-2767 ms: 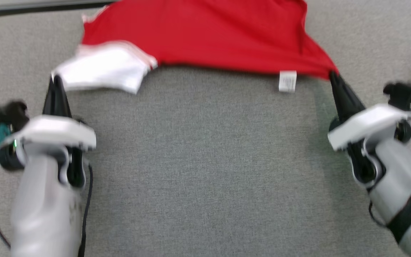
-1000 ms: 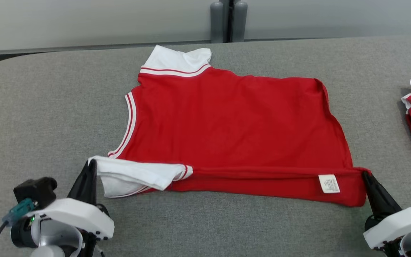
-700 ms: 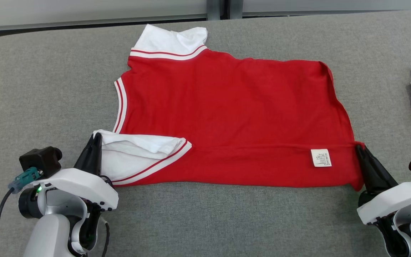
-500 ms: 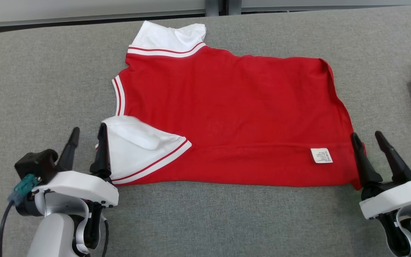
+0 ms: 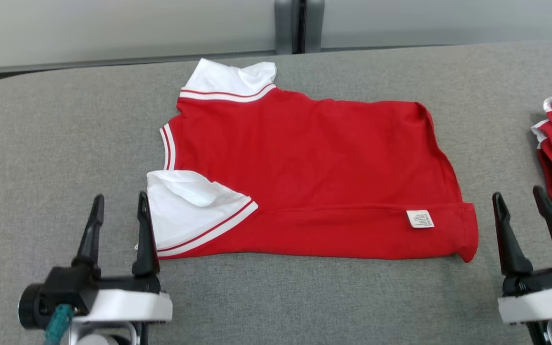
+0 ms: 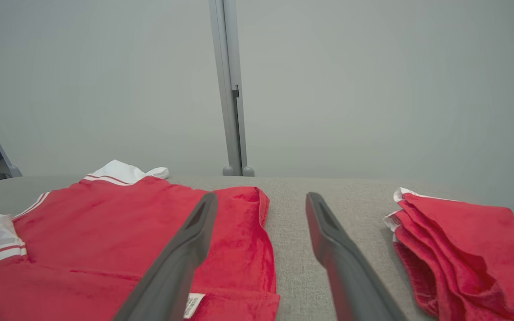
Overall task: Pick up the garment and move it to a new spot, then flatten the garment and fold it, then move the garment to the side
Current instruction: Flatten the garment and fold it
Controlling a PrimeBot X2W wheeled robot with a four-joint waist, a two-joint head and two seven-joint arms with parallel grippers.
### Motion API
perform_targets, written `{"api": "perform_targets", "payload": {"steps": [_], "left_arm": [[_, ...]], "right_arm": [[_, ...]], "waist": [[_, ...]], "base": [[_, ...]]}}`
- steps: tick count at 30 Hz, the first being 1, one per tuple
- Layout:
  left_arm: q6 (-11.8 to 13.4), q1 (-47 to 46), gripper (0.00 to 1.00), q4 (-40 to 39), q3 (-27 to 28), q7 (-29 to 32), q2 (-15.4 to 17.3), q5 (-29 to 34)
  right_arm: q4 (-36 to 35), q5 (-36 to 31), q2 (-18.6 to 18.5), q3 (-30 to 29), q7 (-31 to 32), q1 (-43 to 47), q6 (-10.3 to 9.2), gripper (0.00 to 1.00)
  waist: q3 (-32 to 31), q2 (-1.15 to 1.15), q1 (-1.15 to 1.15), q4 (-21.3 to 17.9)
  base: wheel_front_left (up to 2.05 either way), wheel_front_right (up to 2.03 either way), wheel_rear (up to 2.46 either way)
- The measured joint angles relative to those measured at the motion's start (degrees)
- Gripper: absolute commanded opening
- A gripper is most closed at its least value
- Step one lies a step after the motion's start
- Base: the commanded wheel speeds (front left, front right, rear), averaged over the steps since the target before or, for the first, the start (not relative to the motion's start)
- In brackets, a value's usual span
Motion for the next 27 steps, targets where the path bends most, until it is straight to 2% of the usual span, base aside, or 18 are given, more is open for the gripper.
{"api": "perform_targets", "payload": {"steps": [11,27], "left_arm": [[0.7,8.5,1.0,-0.4,-1.5,2.6,0.9,0.5],[0.9,8.0,1.0,0.2,-2.4,4.3,1.6,-0.2]], "right_arm": [[-5.1,-1.9,4.2,-2.7,3.6,8.5,0.0,1.0],[-5.4,-1.7,4.1,-2.8,5.2,8.9,0.0,1.0]], "waist": [[-4.8,0.0,0.0,-1.2],[-4.4,0.0,0.0,-0.7]], "base": [[0.0,0.0,0.0],[0.0,0.0,0.0]]}}
